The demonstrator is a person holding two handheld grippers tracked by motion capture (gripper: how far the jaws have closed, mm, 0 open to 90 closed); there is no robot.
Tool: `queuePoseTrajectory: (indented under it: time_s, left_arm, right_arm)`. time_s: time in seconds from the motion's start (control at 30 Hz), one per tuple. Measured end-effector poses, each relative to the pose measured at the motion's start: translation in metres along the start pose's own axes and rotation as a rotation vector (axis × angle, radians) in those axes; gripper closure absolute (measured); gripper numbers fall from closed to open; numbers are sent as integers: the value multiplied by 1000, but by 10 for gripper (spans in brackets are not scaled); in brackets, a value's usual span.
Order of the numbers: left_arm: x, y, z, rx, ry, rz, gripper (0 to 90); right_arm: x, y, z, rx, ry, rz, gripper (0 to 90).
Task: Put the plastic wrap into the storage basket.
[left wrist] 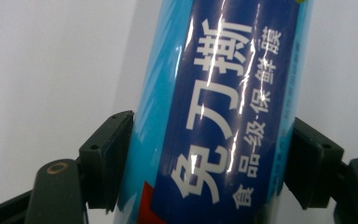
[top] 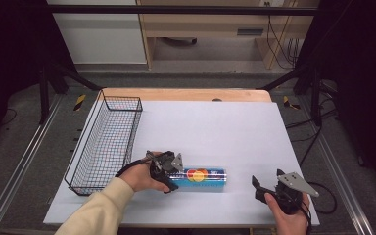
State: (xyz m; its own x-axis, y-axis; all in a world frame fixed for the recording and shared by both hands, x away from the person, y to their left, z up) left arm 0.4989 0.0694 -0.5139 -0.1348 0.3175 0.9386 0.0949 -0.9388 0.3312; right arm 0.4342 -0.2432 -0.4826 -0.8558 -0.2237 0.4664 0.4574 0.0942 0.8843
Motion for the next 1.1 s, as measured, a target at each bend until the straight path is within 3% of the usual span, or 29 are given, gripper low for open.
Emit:
queuePoseTrajectory:
  time_s: [0.17, 1.1]
  left_arm:
    - [-1, 0, 0, -22, 4, 11, 261]
    - [0, 1, 0, -46, 2, 33, 275]
  right_arm:
    - [0, 0, 1, -4, 5, 0, 115]
    - [0, 0, 0, -3, 6, -2, 120]
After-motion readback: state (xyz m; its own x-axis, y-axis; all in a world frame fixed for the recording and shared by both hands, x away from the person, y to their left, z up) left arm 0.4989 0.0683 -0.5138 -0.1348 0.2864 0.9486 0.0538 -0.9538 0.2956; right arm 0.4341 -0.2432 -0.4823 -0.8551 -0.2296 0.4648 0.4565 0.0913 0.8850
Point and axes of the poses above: each handheld gripper's, and its own axes: x roughly backward along the jaws, y roughly out of its top, z roughly to its left, the point moved 7 cm from there along -x, roughly forward along the jaws, and after that the axes turned 2 degrees about z, right-handed, at the moved point
